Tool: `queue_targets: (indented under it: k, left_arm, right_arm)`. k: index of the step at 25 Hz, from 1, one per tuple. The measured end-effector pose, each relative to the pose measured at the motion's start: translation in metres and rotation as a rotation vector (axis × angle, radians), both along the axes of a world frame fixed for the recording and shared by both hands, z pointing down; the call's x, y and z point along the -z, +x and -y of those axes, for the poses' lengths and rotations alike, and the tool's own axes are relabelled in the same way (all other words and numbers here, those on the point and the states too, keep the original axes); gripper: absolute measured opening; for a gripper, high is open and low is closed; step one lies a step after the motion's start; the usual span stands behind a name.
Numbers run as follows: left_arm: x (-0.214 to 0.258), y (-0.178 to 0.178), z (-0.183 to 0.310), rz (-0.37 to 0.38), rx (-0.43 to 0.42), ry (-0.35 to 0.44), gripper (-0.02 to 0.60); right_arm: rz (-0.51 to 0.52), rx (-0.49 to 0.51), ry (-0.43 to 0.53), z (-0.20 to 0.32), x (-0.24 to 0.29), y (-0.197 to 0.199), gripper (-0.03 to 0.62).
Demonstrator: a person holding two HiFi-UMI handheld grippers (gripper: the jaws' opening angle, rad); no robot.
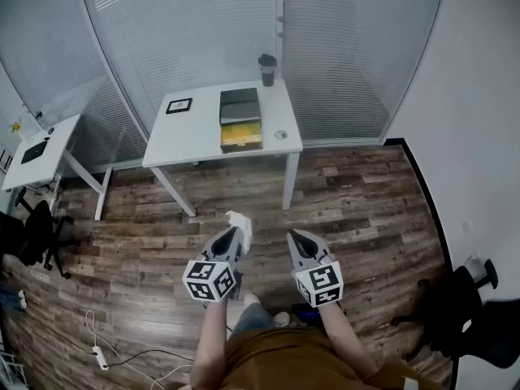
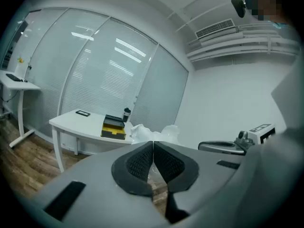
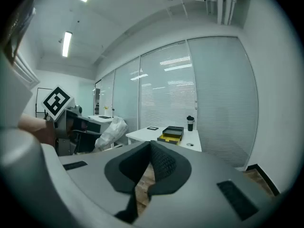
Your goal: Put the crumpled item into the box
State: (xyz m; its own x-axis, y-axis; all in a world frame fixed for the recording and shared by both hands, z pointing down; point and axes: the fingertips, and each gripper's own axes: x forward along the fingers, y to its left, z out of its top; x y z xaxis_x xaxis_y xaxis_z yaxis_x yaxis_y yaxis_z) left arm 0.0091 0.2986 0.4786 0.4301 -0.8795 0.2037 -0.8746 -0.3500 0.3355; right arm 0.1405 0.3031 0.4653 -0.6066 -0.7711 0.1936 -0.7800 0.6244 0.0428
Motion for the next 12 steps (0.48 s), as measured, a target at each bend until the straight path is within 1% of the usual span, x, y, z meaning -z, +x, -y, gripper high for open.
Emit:
queue_targets:
  k: [3, 6, 12]
  left_arm:
    - [0.006, 0.004, -0.001, -0.016, 0.009, 0.019, 0.028]
    - [0.008, 0.011, -0.008, -0.040, -0.012, 0.026, 0.028]
    - [0.006, 0.008, -0.015, -0.031, 0.001, 0.017, 0.028]
  right_arm:
    - [0.000, 0.001, 0.011, -0.001, 0.002, 0.005, 0.012]
    - [-0.002, -0.004, 0.002, -0.004, -0.002, 0.011, 0.012]
    - [0.004, -0.002, 0.016, -0.010, 0.004, 0.012, 0.012]
